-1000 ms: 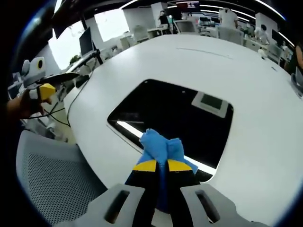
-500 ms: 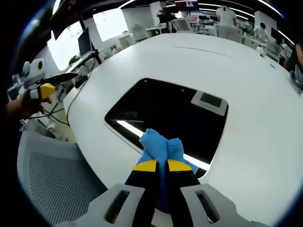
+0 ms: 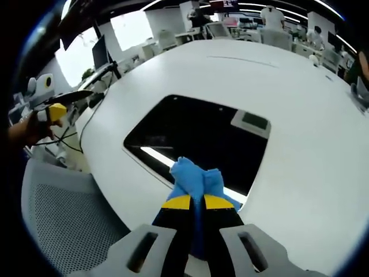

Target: Wipe the mirror surface with the cleaning cloth until all visible marks leave the cleaned area.

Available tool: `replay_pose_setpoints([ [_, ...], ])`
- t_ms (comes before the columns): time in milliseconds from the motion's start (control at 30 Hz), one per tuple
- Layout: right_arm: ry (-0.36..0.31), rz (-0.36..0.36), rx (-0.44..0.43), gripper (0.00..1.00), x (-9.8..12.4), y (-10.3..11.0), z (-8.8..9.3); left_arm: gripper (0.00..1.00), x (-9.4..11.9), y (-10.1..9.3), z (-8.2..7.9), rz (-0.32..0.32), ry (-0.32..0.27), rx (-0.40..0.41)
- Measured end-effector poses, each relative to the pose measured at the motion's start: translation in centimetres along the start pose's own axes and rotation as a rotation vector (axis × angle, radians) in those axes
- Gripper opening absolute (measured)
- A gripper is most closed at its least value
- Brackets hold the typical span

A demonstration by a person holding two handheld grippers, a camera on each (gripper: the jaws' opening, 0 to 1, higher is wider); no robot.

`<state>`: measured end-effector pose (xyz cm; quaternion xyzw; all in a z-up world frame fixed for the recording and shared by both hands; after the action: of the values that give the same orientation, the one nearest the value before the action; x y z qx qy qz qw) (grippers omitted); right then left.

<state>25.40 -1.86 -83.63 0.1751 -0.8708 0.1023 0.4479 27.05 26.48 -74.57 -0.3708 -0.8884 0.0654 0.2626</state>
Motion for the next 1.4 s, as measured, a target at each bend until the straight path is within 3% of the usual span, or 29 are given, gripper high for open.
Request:
replay_pose_setpoints([
  [467,0.017,0.011,-0.026,0.01,0.3,-1.1,0.3,0.99,0.0,0.3,0.7,-0.005,0.002,0.014],
  [1400,0.061,0.051,-0.088,0.01,0.2,-2.0,0.3,0.99,-0.1,0.7,0.4,0.017,-0.012,0.013],
])
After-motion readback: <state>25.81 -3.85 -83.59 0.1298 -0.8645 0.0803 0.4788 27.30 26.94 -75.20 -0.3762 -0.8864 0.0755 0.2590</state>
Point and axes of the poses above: the point that each gripper's makers call its tool centre point, and the gripper's own axes: x roughly backward along the fingers, y roughly to its left, z roughly out of its underside, the point moved 2 cm from there along x, roughly backward along the fingers, and after that the axes turned 13 degrees about z, right-handed, at the moved point
